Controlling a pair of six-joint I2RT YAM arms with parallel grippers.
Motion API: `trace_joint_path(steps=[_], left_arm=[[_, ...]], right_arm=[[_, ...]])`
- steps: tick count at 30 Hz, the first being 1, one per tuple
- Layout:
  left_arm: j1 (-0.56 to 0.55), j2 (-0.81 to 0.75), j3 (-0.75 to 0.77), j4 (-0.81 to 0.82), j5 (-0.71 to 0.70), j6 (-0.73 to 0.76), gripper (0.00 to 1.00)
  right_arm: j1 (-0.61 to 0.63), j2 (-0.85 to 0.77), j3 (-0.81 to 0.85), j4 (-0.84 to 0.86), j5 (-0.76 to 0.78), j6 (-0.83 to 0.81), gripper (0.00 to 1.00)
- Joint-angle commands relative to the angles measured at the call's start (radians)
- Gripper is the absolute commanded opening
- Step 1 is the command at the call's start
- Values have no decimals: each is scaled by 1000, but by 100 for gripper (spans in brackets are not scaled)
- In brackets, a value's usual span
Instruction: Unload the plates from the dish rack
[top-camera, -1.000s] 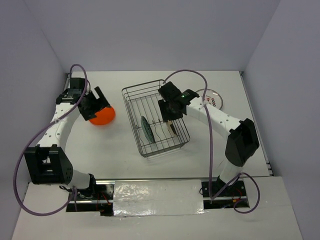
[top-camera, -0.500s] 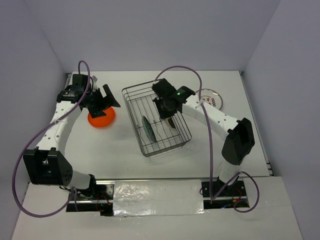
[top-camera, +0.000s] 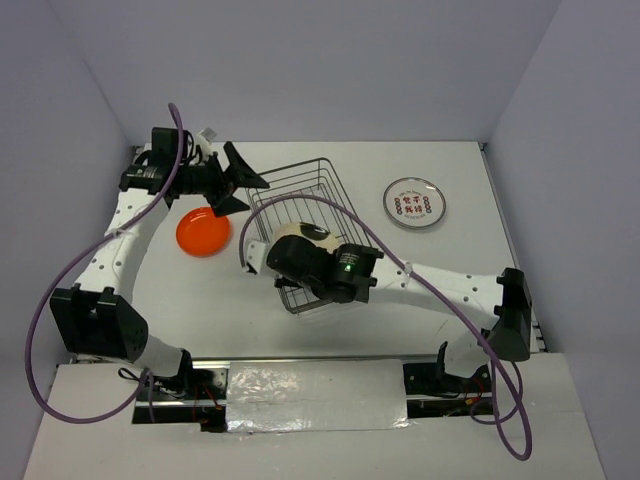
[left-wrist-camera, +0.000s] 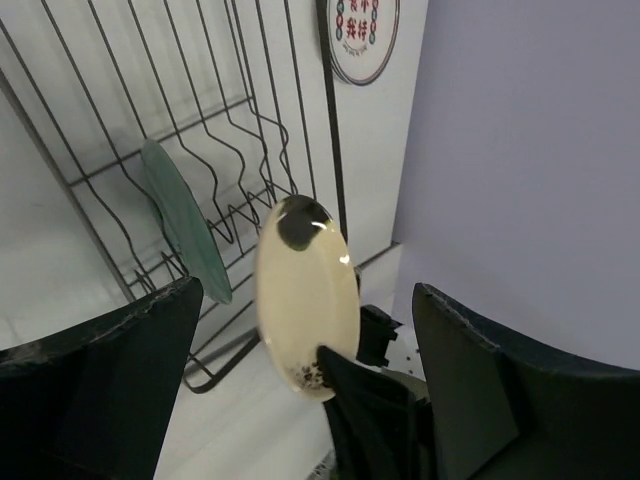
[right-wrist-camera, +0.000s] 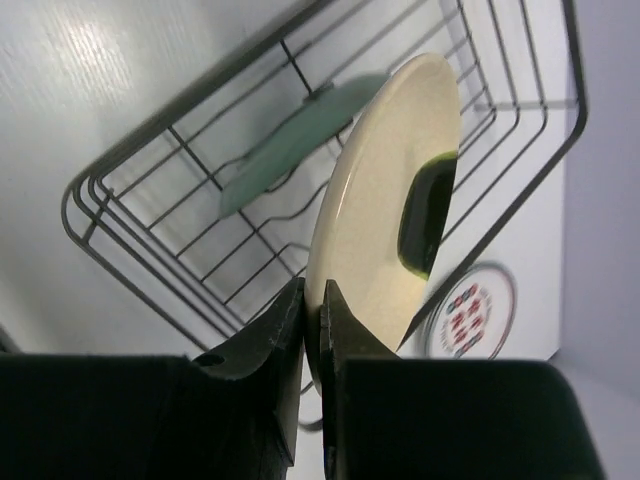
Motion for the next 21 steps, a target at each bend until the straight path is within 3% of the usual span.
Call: trace_joint_path(steps=[1, 3, 11, 16, 18, 19, 20, 21], left_arm=[[-16, -35, -80, 43, 95, -88, 98], [-19, -55, -112, 54, 109, -95, 95], [-24, -87, -129, -43, 25, -29, 86], [-25, -107, -163, 7, 71, -52, 56], [-25, -109, -157, -2, 65, -46, 22], [-25, -109, -156, -3, 60, -44, 10], [-25, -107, -151, -11, 57, -34, 0], [-22, -109, -146, -26, 43, -27, 0]], right_arm=[[23, -73, -13, 241, 39, -221, 0], [40, -73, -16, 302, 36, -288, 0], [45, 80, 124, 278, 66, -376, 0], [43, 118, 139, 322, 63, -401, 0], [45, 149, 157, 338, 88, -408, 0], [45, 160, 161, 350, 109, -411, 0], [43, 170, 161, 374, 134, -416, 0], [43, 189, 164, 375, 154, -414, 2]])
